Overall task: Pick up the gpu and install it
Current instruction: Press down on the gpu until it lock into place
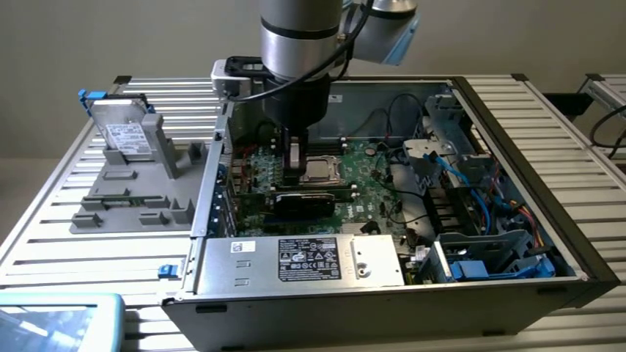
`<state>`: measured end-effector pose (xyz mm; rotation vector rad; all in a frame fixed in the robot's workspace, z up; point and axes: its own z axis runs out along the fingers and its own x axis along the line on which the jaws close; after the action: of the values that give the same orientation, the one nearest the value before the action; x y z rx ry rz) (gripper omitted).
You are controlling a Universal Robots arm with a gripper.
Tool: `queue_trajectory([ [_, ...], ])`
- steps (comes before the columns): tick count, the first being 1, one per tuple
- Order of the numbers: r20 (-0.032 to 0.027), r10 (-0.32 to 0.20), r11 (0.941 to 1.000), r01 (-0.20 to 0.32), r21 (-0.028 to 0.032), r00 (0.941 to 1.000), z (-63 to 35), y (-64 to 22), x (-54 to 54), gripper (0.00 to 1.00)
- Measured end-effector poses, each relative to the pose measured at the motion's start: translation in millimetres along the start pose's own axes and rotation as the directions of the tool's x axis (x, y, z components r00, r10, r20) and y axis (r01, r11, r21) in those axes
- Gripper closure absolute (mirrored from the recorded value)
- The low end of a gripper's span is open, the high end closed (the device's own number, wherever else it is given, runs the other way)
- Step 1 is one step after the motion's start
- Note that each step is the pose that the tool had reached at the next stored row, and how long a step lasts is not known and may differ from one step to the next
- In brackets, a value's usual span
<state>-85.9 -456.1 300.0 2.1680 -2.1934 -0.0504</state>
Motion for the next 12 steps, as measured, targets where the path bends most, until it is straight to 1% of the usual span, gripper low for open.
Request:
queue_trajectory([
  [3, -0.0060, 0.001, 1.0000, -0.001, 0.0002, 1.0000, 4.5, 6.5, -0.9, 0.88],
  [4, -0.0090, 0.002, 1.0000, -0.002, 0.0011, 1.0000, 5.6, 8.1, -1.1, 0.88],
  [5, -0.0124, 0.002, 1.0000, -0.002, 0.0040, 0.9999, 6.1, 9.0, -1.6, 0.88],
  [8, -0.0216, 0.005, 0.9996, -0.005, 0.0275, 0.9998, 7.2, 10.2, -2.5, 0.88],
  [9, -0.0224, 0.005, 0.9995, -0.005, 0.0321, 0.9997, 8.0, 11.6, -3.1, 0.88],
  [10, -0.0226, 0.006, 0.9994, -0.005, 0.0342, 0.9997, 9.3, 13.5, -4.0, 0.88],
  [12, -0.0227, 0.006, 0.9993, -0.005, 0.0359, 0.9997, 12.6, 18.0, -6.2, 0.88],
])
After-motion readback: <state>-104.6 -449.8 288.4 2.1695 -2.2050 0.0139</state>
